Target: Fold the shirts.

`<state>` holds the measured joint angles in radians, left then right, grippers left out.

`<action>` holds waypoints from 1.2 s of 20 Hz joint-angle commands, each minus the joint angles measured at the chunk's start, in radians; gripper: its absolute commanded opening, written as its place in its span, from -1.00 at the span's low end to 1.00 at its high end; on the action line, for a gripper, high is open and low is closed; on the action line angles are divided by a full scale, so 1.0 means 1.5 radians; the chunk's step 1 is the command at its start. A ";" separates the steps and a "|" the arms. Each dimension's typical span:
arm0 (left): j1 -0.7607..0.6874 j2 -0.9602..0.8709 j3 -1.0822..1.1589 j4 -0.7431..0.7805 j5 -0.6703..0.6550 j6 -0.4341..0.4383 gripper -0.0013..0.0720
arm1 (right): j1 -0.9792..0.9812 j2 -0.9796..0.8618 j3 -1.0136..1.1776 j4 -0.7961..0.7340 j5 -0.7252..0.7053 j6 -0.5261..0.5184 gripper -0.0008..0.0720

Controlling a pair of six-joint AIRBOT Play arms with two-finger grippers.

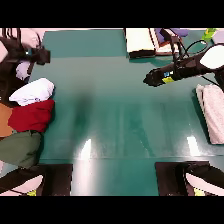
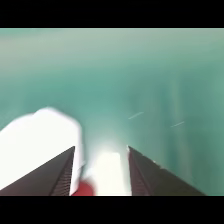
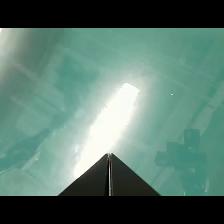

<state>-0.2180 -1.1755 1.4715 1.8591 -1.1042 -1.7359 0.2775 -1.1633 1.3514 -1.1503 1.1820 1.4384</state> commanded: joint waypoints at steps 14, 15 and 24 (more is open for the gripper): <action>0.201 -0.198 -0.178 -0.030 0.090 -0.019 -0.69 | 0.000 0.000 0.001 0.000 -0.018 0.000 -0.92; 0.201 -0.184 -0.176 -0.028 0.092 -0.018 -0.87 | 0.000 0.000 0.003 0.001 -0.025 0.000 -0.92; 0.079 0.112 0.062 -0.041 0.039 0.076 -0.90 | -0.004 0.001 0.284 -0.003 -0.024 0.000 -0.92</action>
<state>-0.0208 -1.1328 1.4490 1.7985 -1.0023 -1.6730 0.2760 -1.1629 1.6341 -1.1500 1.1564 1.4387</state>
